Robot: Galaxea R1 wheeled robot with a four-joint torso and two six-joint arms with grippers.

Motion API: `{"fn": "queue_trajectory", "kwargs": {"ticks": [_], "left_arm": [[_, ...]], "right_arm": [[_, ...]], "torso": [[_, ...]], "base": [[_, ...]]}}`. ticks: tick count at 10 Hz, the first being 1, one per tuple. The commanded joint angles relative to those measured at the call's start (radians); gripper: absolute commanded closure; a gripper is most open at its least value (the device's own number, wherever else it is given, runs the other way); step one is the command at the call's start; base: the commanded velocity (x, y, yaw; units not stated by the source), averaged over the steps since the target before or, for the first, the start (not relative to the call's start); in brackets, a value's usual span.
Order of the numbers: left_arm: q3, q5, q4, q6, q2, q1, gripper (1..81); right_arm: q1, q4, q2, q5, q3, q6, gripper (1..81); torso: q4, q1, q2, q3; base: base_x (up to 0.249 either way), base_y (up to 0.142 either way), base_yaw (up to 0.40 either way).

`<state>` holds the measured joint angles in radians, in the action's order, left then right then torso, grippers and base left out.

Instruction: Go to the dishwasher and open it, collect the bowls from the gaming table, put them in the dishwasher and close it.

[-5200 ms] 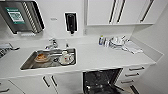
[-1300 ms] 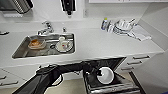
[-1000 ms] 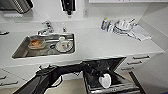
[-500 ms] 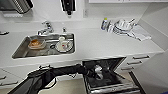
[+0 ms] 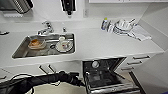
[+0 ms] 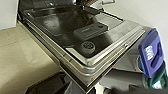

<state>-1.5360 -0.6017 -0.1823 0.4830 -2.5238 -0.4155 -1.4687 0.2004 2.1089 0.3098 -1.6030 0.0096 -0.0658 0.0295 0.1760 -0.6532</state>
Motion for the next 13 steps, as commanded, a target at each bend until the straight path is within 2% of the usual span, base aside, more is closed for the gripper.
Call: {"fn": "queue_trajectory", "kwargs": {"ticks": [1, 2, 4, 6, 7, 9, 11, 13], "left_arm": [[0.257, 0.088, -0.177, -0.007, 0.273, -0.188, 1.0], [0.252, 0.172, -0.227, -0.009, 0.319, -0.303, 1.0], [0.218, 0.319, -0.331, -0.009, 0.354, -0.525, 1.0], [0.142, 0.444, -0.394, -0.009, 0.373, -0.702, 1.0], [0.082, 0.548, -0.411, -0.009, 0.385, -0.787, 1.0], [-0.084, 0.766, -0.417, -0.009, 0.382, -0.934, 1.0], [-0.256, 0.949, -0.417, -0.003, 0.34, -1.061, 1.0], [-0.376, 1.022, -0.417, 0.0, 0.278, -1.153, 1.0]], "right_arm": [[0.119, 0.008, -0.228, -0.043, 0.232, 0.01, 81.1], [0.168, 0.019, -0.267, -0.041, 0.284, 0.015, 81.1], [0.291, 0.048, -0.324, -0.055, 0.348, 0.033, 81.1], [0.423, 0.082, -0.358, -0.121, 0.381, 0.036, 81.1], [0.483, 0.093, -0.367, -0.15, 0.385, 0.038, 81.1], [0.575, 0.112, -0.372, -0.222, 0.378, 0.049, 81.1], [0.657, 0.136, -0.376, -0.231, 0.37, 0.061, 81.1], [0.77, 0.137, -0.358, -0.276, 0.37, 0.104, 81.1]], "torso": [[0.0, 0.0, 0.0, 0.0], [0.0, 0.0, 0.0, 0.0], [0.0, 0.0, 0.0, 0.0], [0.0, 0.0, 0.0, 0.0], [0.0, 0.0, 0.0, 0.0], [0.0, 0.0, 0.0, 0.0], [0.0, 0.0, 0.0, 0.0], [0.0, 0.0, 0.0, 0.0]], "base": [[0.0, 0.0, 0.0], [0.0, 0.0, 0.0], [0.0, 0.0, 0.0], [0.0, 0.0, 0.0], [0.0, 0.0, 0.0], [0.0, 0.0, 0.0], [0.0, 0.0, 0.0], [0.0, 0.0, 0.0]]}}
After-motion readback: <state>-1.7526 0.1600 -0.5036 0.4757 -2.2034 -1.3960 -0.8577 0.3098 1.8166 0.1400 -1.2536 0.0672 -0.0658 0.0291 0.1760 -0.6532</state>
